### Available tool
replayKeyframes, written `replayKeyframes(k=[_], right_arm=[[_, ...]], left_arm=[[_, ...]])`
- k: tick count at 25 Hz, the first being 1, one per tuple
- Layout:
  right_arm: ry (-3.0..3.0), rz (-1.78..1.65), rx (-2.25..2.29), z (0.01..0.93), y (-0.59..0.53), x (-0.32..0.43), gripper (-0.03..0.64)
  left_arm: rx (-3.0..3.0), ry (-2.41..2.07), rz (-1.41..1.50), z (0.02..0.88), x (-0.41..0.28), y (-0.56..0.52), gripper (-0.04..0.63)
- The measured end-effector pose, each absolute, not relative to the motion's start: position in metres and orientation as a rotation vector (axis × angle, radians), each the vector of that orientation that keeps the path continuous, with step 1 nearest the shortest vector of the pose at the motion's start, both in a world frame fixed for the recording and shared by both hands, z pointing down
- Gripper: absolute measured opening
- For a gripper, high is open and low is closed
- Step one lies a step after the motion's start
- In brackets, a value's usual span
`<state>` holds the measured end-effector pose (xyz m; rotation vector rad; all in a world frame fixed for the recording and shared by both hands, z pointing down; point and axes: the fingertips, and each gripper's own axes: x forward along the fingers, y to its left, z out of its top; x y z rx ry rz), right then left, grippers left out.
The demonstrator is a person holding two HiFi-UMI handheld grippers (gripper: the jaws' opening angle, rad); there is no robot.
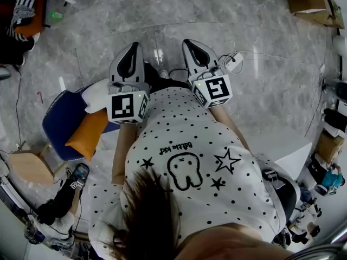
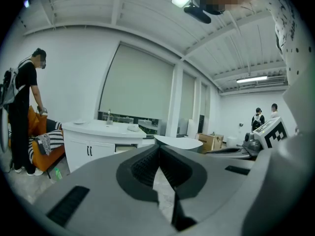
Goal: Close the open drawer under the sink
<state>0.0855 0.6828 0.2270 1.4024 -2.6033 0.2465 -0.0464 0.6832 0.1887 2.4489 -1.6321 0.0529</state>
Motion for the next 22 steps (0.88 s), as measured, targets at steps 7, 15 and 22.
replayKeyframes(k=[7, 15, 22], right_arm=[[-2.606, 0.3, 1.408, 0.235, 0.646, 0.098, 0.014], [-2.572, 0.317, 1.44, 0.227, 0.578, 0.072, 0.014], [-2.55, 0.311, 1.468, 0.228, 0.518, 0.039, 0.014]], left_arm=[[2.434, -1.595, 0.068, 0.2, -0.038, 0.638, 0.006], [2.444, -1.546, 0.062, 0.189, -0.064, 0.565, 0.006], [2.457, -1.514, 0.068, 0.19, -0.096, 0.506, 0.006]])
